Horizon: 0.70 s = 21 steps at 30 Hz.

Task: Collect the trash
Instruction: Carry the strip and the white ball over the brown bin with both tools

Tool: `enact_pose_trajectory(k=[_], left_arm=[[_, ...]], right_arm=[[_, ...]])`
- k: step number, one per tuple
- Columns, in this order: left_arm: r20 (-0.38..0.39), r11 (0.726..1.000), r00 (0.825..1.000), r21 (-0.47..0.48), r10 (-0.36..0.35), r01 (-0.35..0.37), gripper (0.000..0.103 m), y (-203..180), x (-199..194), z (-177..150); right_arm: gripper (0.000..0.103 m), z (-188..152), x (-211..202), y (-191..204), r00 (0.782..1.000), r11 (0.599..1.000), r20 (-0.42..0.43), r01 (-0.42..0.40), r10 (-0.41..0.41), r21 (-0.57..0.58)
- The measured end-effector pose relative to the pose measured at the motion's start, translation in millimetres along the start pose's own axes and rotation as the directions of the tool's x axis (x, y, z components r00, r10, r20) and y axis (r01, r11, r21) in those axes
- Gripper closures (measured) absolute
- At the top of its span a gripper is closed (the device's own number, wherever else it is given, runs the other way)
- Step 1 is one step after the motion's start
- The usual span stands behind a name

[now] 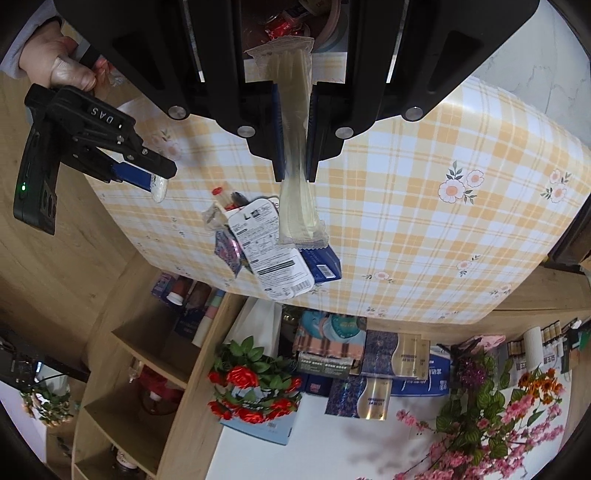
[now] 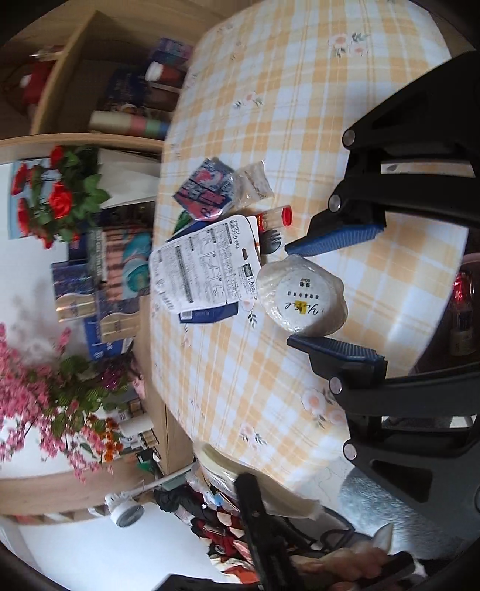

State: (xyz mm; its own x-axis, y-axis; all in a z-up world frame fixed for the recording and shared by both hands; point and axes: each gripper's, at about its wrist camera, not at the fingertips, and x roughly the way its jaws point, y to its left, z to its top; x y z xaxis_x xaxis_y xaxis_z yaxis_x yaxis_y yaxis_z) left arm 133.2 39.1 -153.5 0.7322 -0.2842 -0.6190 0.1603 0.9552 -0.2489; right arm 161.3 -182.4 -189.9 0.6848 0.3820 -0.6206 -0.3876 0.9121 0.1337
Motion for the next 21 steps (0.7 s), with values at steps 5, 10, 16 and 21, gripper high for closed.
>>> enact_pose_trajectory(k=[5, 10, 16, 21], left_arm=[[0.031, 1.000, 0.999, 0.017, -0.026, 0.025, 0.092, -14.0, -27.9, -4.1], [0.053, 0.999, 0.998, 0.025, -0.044, 0.043, 0.092, -24.3, -52.7, -11.1], [0.074, 0.998, 0.996, 0.037, -0.050, 0.048, 0.092, -32.0, -76.9, -19.3], [0.090, 0.998, 0.995, 0.037, -0.048, 0.044, 0.092, -33.7, -94.0, -22.2]], right_arm=[[0.057, -11.1, -28.1, 4.2, 1.000, 1.000, 0.027, 0.003, -0.003, -0.003], [0.057, -23.4, -53.0, 11.7, 0.999, 0.999, 0.043, 0.015, -0.014, -0.030], [0.057, -34.3, -77.7, 16.6, 0.997, 0.999, 0.072, 0.020, -0.017, -0.041], [0.057, -41.3, -91.6, 18.7, 0.996, 0.999, 0.090, 0.012, -0.008, -0.048]])
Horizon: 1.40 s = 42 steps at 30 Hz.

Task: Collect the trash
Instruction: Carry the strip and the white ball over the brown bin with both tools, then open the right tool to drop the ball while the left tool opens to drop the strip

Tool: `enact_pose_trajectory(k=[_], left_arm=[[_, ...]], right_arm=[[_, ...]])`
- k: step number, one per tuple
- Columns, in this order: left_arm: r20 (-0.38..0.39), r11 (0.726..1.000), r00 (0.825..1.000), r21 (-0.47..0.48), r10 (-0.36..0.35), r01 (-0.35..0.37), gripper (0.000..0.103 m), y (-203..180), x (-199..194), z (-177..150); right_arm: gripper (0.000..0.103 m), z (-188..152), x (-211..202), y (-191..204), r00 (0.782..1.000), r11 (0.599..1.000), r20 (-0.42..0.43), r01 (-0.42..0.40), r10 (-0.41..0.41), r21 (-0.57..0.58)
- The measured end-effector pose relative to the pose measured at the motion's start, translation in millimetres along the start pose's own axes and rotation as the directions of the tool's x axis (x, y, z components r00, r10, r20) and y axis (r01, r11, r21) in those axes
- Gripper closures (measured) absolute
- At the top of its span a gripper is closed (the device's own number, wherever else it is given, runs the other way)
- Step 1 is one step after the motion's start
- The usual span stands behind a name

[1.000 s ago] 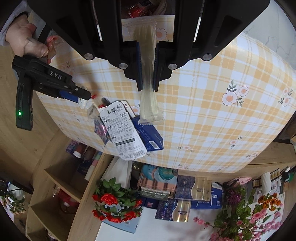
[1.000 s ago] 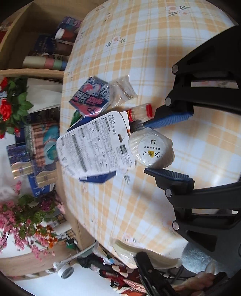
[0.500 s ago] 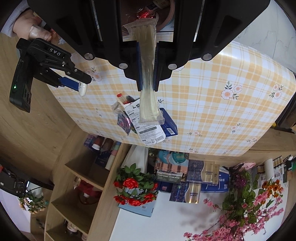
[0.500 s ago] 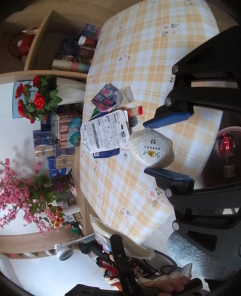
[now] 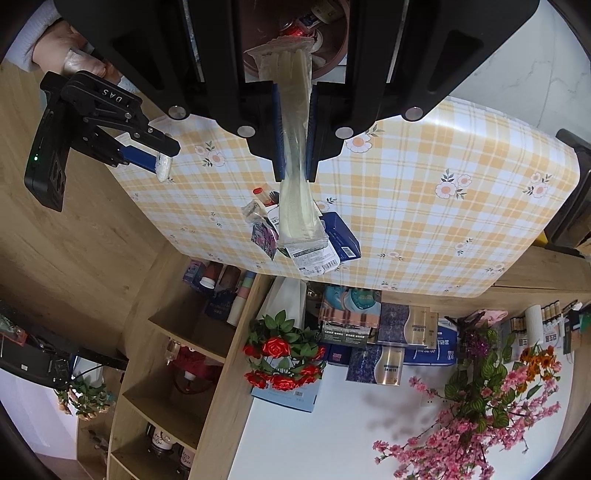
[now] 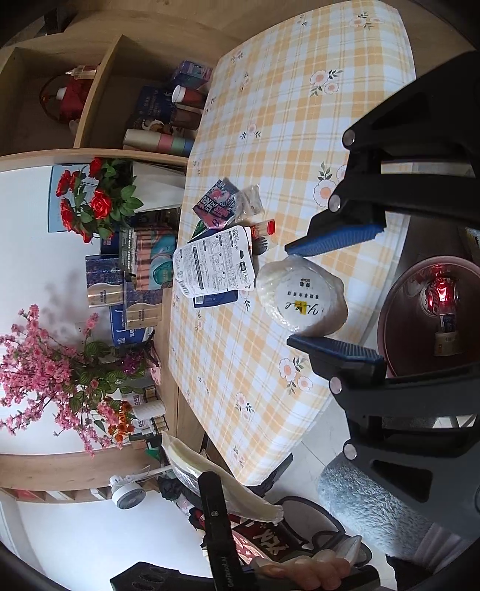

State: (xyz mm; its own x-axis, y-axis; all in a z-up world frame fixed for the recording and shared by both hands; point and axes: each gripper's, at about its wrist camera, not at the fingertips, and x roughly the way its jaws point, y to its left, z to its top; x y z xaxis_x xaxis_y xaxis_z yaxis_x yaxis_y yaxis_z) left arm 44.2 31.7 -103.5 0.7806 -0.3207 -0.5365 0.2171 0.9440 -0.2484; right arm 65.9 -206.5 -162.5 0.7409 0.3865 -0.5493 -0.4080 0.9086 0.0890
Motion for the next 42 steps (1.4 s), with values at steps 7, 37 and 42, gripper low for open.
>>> enact_pose_trajectory(k=[7, 37, 42], left_arm=[[0.016, 1.000, 1.000, 0.000, 0.002, -0.002, 0.092, -5.7, -13.6, -1.2], [-0.011, 1.000, 1.000, 0.016, 0.006, -0.006, 0.092, -6.1, -7.1, -12.6], [-0.023, 1.000, 1.000, 0.027, -0.013, 0.014, 0.092, -12.3, -3.9, -16.1]], right_arm=[[0.057, -8.2, -14.5, 2.6, 1.000, 1.000, 0.010, -0.017, 0.017, -0.010], [0.008, -19.5, -6.2, 3.2, 0.999, 0.999, -0.004, -0.039, 0.040, 0.015], [0.006, -6.9, -14.6, -14.8, 0.998, 0.997, 0.048, 0.044, -0.047, 0.060]])
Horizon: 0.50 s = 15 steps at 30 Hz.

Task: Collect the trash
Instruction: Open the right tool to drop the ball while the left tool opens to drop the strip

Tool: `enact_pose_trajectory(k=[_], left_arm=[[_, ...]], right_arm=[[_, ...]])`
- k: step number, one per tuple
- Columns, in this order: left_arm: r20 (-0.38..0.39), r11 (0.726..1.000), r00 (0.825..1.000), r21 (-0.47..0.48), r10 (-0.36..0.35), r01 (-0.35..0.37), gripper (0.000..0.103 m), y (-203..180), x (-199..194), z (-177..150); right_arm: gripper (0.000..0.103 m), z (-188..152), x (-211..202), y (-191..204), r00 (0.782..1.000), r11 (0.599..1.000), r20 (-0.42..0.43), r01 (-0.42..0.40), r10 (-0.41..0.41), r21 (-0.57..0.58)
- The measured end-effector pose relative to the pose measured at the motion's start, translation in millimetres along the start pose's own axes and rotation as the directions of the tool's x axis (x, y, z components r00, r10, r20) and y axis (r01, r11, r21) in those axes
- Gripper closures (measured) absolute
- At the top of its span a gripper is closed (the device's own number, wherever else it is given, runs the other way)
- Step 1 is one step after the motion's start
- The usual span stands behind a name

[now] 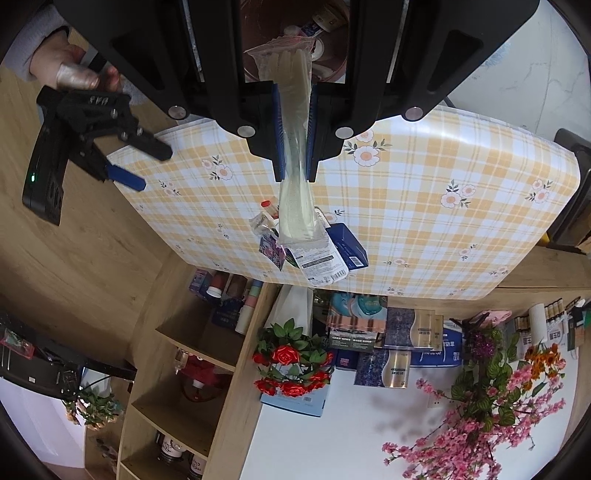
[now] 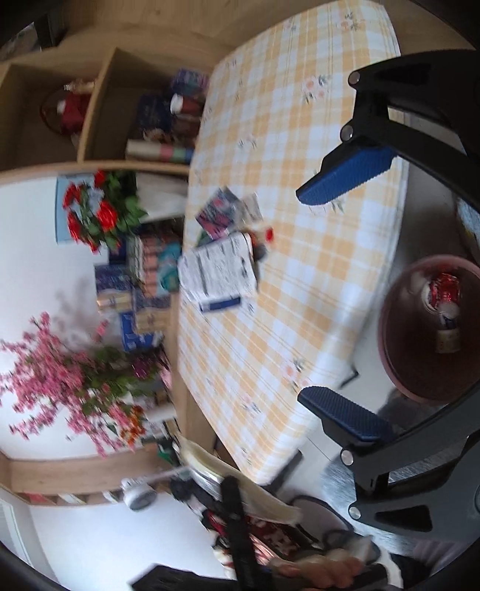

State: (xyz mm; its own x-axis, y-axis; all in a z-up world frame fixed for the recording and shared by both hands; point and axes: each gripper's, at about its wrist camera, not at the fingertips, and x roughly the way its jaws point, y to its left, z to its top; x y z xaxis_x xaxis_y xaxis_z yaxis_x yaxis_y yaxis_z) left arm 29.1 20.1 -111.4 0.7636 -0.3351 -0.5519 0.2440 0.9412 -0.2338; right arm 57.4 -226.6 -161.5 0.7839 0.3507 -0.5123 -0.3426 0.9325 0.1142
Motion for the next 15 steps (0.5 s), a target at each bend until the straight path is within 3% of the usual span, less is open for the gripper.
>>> enact_pose_trajectory(k=[6, 15], left_arm=[[-0.014, 1.000, 1.000, 0.022, -0.010, 0.010, 0.092, -7.2, 3.7, -6.8], [-0.016, 0.997, 0.999, 0.067, -0.045, 0.046, 0.092, -25.6, -1.1, -12.8]], right_arm=[[0.006, 10.4, 0.2, -22.2, 0.998, 0.997, 0.011, 0.054, -0.055, 0.046], [0.006, 18.3, -13.9, -25.8, 0.996, 0.997, 0.048, 0.067, -0.069, 0.039]])
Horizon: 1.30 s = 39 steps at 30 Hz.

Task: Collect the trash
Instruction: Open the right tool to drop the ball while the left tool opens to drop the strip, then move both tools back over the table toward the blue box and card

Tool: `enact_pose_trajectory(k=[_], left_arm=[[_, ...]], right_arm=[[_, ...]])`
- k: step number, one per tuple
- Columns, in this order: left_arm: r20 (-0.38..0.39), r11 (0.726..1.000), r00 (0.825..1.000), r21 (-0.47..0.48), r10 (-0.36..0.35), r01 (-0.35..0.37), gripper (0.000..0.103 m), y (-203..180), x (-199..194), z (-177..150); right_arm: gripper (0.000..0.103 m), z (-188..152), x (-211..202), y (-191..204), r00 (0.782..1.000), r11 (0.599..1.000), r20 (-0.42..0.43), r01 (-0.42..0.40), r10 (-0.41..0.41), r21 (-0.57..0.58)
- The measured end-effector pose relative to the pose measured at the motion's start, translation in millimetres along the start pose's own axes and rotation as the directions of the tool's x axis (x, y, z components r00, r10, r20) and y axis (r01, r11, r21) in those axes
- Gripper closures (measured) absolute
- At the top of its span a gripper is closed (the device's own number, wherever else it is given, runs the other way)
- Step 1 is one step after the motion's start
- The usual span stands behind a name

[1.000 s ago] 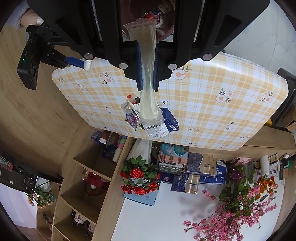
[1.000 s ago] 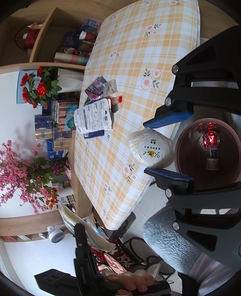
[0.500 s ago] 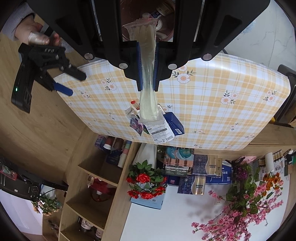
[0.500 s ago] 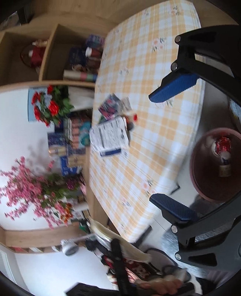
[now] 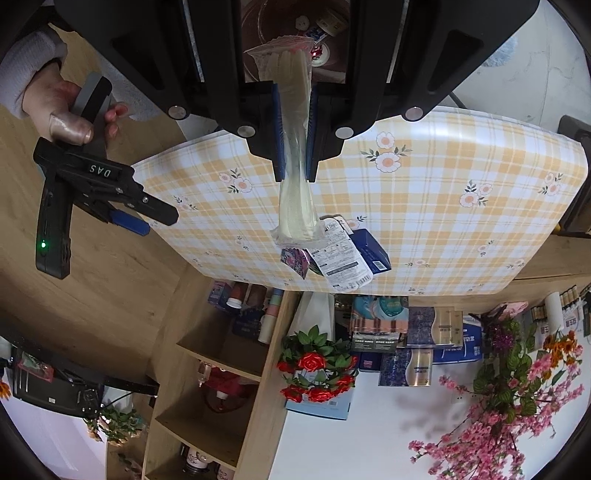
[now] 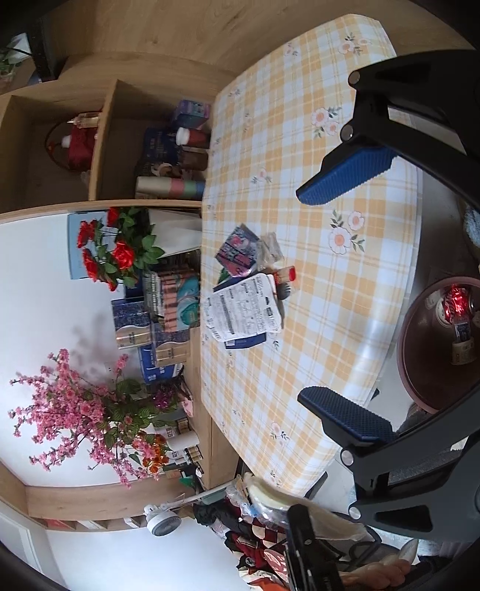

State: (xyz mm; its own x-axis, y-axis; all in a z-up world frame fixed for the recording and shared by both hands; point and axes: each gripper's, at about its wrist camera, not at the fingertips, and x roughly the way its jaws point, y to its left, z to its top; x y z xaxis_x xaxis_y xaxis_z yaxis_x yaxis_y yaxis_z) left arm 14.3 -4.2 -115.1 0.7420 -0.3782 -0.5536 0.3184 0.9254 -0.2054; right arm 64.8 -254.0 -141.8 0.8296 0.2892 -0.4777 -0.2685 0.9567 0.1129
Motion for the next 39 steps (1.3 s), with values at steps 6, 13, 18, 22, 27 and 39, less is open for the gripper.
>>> enact_pose_trajectory(k=[6, 13, 18, 22, 27, 39], left_arm=[[-0.022, 1.000, 1.000, 0.007, -0.018, 0.018, 0.092, -4.5, 0.9, -5.6], [-0.013, 0.999, 0.999, 0.011, -0.053, 0.053, 0.057, -6.8, -1.2, -6.7], [0.008, 0.999, 0.999, -0.009, -0.036, 0.036, 0.024, 0.0, -1.8, -1.9], [0.035, 1.000, 0.999, -0.023, 0.009, -0.008, 0.009, 9.0, -3.0, 5.2], [0.064, 0.995, 0.994, -0.046, 0.093, -0.090, 0.006, 25.4, -1.4, 17.8], [0.125, 0.963, 0.957, -0.092, 0.263, -0.253, 0.006, 62.7, 3.3, 42.5]], right_arm=[[0.006, -3.1, -0.9, -3.0, 1.000, 1.000, -0.008, 0.010, -0.010, 0.010], [0.006, -3.7, -0.9, -3.4, 1.000, 1.000, -0.012, 0.016, -0.016, 0.011], [0.006, -5.5, 2.0, -6.3, 0.999, 0.999, -0.023, 0.036, -0.035, 0.011], [0.006, -5.6, 4.7, -11.0, 0.998, 0.998, -0.031, 0.060, -0.059, 0.030], [0.006, -4.7, 8.2, -18.2, 0.997, 0.995, -0.039, 0.076, -0.074, 0.057], [0.006, -2.4, 19.3, -21.6, 0.994, 0.995, -0.036, 0.100, -0.100, 0.007]])
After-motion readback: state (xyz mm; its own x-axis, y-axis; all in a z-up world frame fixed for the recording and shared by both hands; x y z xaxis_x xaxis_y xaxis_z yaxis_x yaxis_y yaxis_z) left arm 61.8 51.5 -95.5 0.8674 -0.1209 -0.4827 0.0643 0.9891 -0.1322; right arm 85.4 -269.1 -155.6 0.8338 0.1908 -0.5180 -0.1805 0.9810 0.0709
